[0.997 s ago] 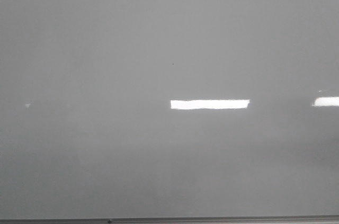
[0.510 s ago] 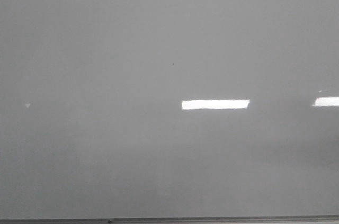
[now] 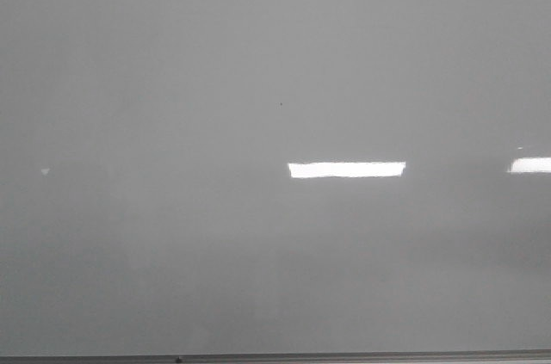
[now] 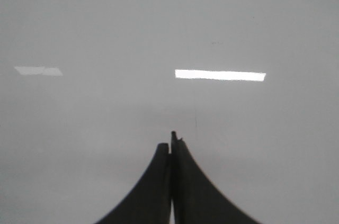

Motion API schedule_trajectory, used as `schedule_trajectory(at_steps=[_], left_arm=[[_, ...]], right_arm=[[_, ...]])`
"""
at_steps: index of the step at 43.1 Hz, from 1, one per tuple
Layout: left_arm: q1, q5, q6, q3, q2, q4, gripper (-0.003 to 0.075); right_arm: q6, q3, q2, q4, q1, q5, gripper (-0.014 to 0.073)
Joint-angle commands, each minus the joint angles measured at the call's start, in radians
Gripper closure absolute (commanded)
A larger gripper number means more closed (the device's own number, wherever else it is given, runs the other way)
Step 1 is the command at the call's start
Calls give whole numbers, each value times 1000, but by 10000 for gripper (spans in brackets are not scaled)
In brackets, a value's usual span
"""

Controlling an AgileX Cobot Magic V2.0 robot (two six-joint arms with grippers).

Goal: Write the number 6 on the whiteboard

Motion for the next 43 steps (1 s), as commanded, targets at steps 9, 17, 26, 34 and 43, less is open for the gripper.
schedule_trajectory(at_steps=[9, 17, 26, 34, 43], left_arm=[[-7, -97, -11, 5, -14, -1, 741], [-5, -161, -11, -28, -14, -74, 741], [-3, 34, -11, -245, 62, -22, 741], [-3, 142, -11, -403, 243, 4, 741], [-3, 143, -11, -422, 309, 4, 740]], right_arm=[[-5, -14, -15, -12, -4, -90, 654], [-5, -66, -15, -12, -4, -101, 654], [-5, -263, 34, -12, -6, 65, 654], [-5, -375, 176, -12, -6, 92, 654], [-5, -392, 231, -12, -6, 40, 654]])
